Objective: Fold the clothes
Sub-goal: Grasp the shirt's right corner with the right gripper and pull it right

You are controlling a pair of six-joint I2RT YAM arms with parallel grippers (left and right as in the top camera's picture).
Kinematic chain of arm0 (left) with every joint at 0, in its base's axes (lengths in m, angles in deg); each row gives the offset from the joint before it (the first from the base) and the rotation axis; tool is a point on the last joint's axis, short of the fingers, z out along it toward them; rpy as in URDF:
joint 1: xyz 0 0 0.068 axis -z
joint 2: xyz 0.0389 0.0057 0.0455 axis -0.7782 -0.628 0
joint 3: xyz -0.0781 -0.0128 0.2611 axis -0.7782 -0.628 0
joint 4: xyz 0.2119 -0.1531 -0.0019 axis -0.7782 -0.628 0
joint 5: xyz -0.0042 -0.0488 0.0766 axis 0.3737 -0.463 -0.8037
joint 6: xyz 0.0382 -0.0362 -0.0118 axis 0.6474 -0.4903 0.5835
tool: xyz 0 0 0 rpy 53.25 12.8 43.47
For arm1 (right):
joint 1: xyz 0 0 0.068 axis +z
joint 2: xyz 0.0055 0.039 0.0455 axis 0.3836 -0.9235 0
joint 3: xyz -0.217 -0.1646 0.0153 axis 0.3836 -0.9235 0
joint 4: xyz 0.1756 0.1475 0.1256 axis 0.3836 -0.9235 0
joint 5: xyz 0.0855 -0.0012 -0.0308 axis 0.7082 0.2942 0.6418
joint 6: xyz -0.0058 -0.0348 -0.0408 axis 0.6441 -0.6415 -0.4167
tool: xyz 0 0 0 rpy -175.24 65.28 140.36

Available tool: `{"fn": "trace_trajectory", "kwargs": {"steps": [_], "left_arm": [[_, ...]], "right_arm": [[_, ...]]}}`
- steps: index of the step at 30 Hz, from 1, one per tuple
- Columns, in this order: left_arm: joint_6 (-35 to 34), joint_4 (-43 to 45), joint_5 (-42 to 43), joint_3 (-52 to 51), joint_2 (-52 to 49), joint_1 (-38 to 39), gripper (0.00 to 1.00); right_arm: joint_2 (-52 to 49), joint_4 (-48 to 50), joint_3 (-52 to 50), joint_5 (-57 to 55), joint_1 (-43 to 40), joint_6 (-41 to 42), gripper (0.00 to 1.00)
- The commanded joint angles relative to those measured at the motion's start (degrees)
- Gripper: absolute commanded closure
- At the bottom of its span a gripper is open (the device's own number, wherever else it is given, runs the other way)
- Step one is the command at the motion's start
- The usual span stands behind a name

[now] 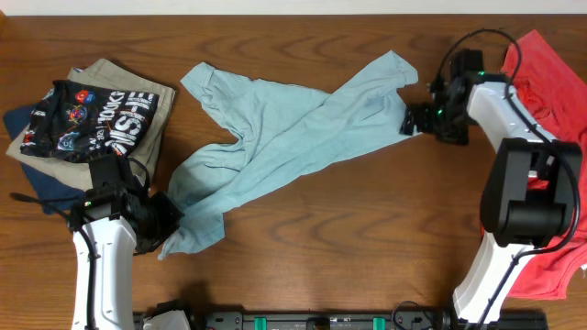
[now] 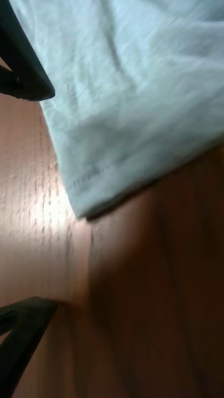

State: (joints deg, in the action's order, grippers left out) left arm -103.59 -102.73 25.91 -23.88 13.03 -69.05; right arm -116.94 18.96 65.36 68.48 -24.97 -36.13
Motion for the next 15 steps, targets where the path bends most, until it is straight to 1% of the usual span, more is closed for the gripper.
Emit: {"fn": "trace_trajectory", "kwargs": {"steps": [1, 6, 9, 11, 13, 14, 15], "left_arm": [[-0.52, 0.00, -0.72, -0.02, 0.20, -0.28, 0.94], [-0.46, 0.00, -0.72, -0.02, 0.20, -0.28, 0.94], [-0.28, -0.20, -0.72, -0.02, 0.20, -0.28, 0.94], [-0.31, -0.24, -0.72, -0.02, 0.20, -0.28, 0.94], [-0.28, -0.24, -0.72, -0.02, 0.20, -0.28, 0.94], [-0.31, -0.24, -0.72, -0.02, 0.20, -0.28, 0.94], [-0.28, -0.24, -0.72, -0.02, 0.20, -0.28, 0.94]], "right_arm": [[0.15, 2.93, -2.67, 4.42, 2.56, 0.39, 0.04], [0.15, 9.49, -5.16, 4.90, 5.51, 3.89, 0.06], [0.15, 10.56, -5.29, 3.87, 6.88, 5.53, 0.13], [0.15, 10.38, -5.29, 1.44, 7.74, 7.02, 0.21], [0.15, 10.05, -5.29, -0.59, 8.39, 7.17, 0.35], [0.15, 9.70, -5.29, -1.44, 8.57, 7.19, 0.48], [0.15, 9.16, -5.29, -2.58, 8.72, 7.65, 0.67]]}}
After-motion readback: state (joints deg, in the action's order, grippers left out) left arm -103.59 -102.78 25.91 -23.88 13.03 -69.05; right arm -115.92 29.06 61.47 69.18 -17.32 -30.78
